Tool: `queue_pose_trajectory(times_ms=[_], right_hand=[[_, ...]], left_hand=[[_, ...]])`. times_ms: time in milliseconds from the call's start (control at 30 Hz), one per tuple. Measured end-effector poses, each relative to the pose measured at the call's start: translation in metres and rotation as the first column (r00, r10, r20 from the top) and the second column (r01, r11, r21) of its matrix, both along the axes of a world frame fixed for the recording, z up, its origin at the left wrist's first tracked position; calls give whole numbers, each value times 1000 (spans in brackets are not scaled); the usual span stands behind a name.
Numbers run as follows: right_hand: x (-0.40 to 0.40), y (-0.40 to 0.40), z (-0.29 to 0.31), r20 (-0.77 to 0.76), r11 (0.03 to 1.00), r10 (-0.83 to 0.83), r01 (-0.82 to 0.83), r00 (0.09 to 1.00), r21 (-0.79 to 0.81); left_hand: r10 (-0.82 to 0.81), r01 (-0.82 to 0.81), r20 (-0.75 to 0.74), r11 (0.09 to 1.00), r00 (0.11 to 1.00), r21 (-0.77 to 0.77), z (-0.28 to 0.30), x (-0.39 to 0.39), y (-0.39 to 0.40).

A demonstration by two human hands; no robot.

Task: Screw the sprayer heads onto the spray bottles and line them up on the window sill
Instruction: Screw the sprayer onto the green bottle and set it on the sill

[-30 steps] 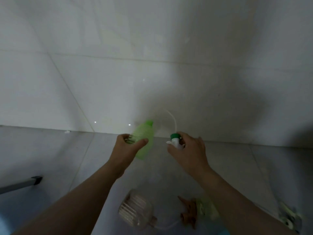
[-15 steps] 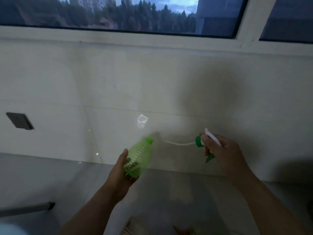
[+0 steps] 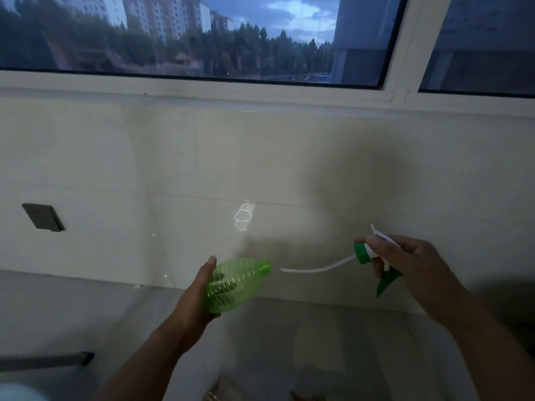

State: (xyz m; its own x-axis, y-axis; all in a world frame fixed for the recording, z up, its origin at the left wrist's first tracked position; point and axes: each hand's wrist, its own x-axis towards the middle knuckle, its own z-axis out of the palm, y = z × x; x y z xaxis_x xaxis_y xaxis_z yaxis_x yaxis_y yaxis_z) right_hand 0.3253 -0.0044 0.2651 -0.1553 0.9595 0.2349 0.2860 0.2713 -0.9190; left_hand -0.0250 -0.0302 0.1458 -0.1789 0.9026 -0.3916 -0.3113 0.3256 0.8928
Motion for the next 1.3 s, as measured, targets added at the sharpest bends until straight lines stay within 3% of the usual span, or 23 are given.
queue_pose_trajectory(times_ms=[400,567,1100,1167,1300], right_hand=[[-17,-3,-15,9,995,72,-71,997,-64],[-37,-5,-34,-105,976,104,-121,989,-178],[-34,-5,-37,-111,965,203,-218,973,-145],[-33,-7,-32,-134,969,196,-213,971,-127],[-35,-7,-26,-224,986,57,-90,973,-139]], left_hand=[[-157,162,-102,986,982,36,17,32,1],[-236,241,-111,970,965,37,33,50,3],[-316,317,-88,949,945,-7,59,55,6],[-324,327,-85,945,942,25,64,60,6],[-315,330,-102,915,944,231,72,73,9]])
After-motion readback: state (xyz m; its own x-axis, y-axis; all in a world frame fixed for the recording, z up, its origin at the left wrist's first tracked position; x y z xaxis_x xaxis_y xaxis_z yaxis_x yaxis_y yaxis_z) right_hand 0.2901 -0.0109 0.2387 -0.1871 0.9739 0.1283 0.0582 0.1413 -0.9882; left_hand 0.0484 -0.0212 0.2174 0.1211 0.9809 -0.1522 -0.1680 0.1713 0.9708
